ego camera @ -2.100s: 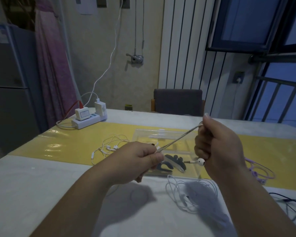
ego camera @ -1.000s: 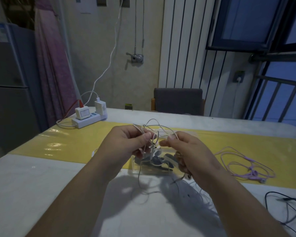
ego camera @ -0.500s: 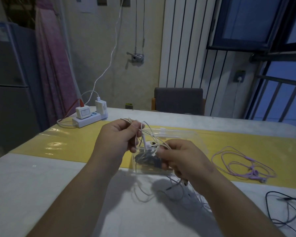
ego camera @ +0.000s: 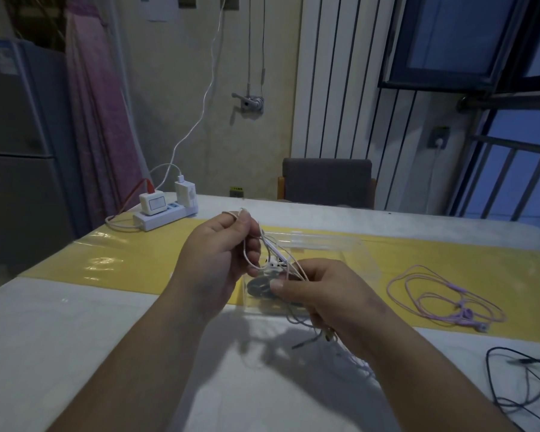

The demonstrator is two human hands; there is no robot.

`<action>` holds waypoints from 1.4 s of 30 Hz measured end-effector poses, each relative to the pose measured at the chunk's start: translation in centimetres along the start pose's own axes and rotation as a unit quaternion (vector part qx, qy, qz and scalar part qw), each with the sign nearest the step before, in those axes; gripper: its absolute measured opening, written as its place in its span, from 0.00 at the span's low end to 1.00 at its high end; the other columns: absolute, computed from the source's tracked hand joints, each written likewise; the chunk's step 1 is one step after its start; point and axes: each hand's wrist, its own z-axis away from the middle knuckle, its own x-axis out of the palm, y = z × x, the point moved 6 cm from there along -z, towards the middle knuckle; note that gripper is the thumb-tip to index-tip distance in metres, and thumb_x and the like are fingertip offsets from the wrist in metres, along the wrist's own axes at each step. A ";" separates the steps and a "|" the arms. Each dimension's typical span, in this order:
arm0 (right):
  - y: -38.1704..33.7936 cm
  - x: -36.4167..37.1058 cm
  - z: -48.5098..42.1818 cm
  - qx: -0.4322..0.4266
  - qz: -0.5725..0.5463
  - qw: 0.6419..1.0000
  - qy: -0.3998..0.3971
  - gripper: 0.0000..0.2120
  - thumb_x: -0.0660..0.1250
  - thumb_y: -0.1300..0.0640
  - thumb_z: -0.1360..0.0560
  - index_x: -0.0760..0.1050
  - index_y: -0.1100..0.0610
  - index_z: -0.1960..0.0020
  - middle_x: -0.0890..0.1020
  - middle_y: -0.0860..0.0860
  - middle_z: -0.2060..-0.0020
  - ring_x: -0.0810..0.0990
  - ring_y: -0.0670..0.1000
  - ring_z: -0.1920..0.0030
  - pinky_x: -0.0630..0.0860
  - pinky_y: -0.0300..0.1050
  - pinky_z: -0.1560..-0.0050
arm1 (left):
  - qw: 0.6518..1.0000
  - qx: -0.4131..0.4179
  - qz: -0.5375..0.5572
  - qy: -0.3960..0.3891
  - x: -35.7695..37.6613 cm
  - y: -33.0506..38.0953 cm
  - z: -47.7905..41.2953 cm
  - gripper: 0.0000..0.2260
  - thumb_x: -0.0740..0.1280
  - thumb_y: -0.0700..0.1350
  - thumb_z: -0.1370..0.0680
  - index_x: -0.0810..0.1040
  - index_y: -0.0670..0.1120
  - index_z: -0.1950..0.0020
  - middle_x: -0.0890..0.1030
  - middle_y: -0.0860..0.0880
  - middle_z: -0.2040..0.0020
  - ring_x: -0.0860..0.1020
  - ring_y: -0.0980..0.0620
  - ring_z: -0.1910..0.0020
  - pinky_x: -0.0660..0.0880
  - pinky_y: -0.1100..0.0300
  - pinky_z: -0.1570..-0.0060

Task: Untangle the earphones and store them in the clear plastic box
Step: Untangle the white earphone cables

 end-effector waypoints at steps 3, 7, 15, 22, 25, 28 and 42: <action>-0.3 -0.8 0.2 0.000 -0.022 1.000 -0.006 0.13 0.70 0.62 0.26 0.80 0.57 0.69 0.74 0.45 0.78 0.66 0.40 0.80 0.61 0.31 0.79 | 0.999 0.012 -0.009 0.029 -0.9 0.0 -0.4 0.21 0.59 0.45 0.18 0.76 0.46 0.71 0.68 0.46 0.72 0.65 0.52 0.75 0.61 0.63 0.76; -1.4 -2.7 0.1 -0.057 0.022 0.997 0.048 0.18 0.67 0.59 0.24 0.75 0.55 0.73 0.73 0.45 0.81 0.67 0.45 0.77 0.62 0.34 0.76 | 0.998 0.025 0.010 0.061 -1.6 0.0 -0.7 0.24 0.56 0.45 0.17 0.71 0.47 0.75 0.66 0.47 0.72 0.65 0.49 0.74 0.63 0.58 0.72; -1.9 -4.2 0.1 -0.099 0.038 0.989 0.101 0.21 0.67 0.54 0.24 0.67 0.64 0.70 0.65 0.52 0.78 0.60 0.47 0.78 0.59 0.35 0.77 | 0.944 -0.042 0.292 0.145 -2.4 -0.5 -0.9 0.20 0.57 0.51 0.17 0.64 0.46 0.68 0.66 0.50 0.74 0.70 0.52 0.76 0.78 0.58 0.66; -1.6 -4.9 -0.2 -0.133 0.120 0.977 0.120 0.21 0.65 0.50 0.24 0.69 0.67 0.66 0.71 0.56 0.72 0.67 0.47 0.72 0.67 0.31 0.71 | 0.964 -0.057 0.228 0.124 -2.6 -0.7 -0.9 0.19 0.59 0.54 0.19 0.69 0.47 0.67 0.59 0.52 0.76 0.58 0.56 0.80 0.56 0.66 0.81; -1.6 -5.1 -0.1 -0.133 0.122 0.974 0.133 0.19 0.61 0.49 0.28 0.68 0.63 0.69 0.71 0.55 0.73 0.70 0.49 0.70 0.68 0.31 0.71 | 0.961 -0.065 0.248 0.100 -2.5 -0.6 -0.8 0.14 0.63 0.52 0.23 0.72 0.45 0.66 0.61 0.51 0.74 0.58 0.57 0.79 0.53 0.66 0.80; -1.6 -5.5 -0.2 -0.118 0.100 0.978 0.140 0.19 0.62 0.48 0.26 0.68 0.54 0.72 0.72 0.53 0.75 0.75 0.50 0.70 0.68 0.38 0.71 | 0.954 -0.052 0.287 0.073 -2.3 -0.2 -0.5 0.09 0.64 0.47 0.30 0.76 0.41 0.61 0.67 0.50 0.69 0.63 0.56 0.75 0.56 0.66 0.81; -1.4 -5.7 0.3 -0.041 0.082 0.992 0.090 0.11 0.65 0.58 0.21 0.79 0.61 0.60 0.72 0.55 0.77 0.69 0.48 0.77 0.63 0.34 0.77 | 0.954 -0.015 0.295 0.041 -1.8 -0.2 -1.4 0.12 0.57 0.52 0.18 0.78 0.49 0.45 0.60 0.52 0.72 0.60 0.57 0.77 0.64 0.65 0.77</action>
